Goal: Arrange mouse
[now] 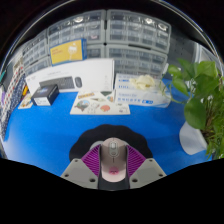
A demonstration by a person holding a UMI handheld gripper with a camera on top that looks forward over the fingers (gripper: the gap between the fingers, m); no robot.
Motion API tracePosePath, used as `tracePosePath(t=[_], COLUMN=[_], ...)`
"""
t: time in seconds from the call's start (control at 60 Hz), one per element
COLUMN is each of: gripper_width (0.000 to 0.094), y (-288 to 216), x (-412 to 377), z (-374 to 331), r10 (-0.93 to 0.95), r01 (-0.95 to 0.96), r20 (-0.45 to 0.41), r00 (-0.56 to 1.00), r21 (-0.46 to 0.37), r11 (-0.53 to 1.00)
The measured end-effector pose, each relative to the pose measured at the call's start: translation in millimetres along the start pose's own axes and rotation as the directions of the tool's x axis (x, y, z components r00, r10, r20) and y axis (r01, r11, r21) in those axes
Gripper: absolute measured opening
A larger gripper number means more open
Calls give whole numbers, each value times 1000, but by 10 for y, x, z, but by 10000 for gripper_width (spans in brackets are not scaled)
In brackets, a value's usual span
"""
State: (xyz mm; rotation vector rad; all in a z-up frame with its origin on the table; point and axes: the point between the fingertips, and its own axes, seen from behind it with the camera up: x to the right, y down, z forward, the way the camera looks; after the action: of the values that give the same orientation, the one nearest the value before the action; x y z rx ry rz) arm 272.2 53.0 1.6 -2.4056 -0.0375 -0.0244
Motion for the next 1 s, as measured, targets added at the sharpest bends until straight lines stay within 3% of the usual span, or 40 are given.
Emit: tracePosePath(t=[0.05,0.183,0.4,0.467,0.517,0.533,0.817,1.0], gripper_width=[325,341,477,629,841,872,866,869], y=[150,114,118,105,50,18,-762,-837], x=[-1,-12,5,70,98,100,-535,-1303], z=[57,82,91,71,19,-11,-1058,-1765], r10=[-17,23,34,3,-19,-23,0,26], r01=[17,-23,-33,-4,16,21,13,-12], r20=[4,20,6,-30,-55,-62,-90,-63], r00=[1000,1000,999,1000,998,998,996,998], r21=[-44,-1,-31,-49,-48,-41,149,225], r11=[999,1000,999,999,999,999,989,974])
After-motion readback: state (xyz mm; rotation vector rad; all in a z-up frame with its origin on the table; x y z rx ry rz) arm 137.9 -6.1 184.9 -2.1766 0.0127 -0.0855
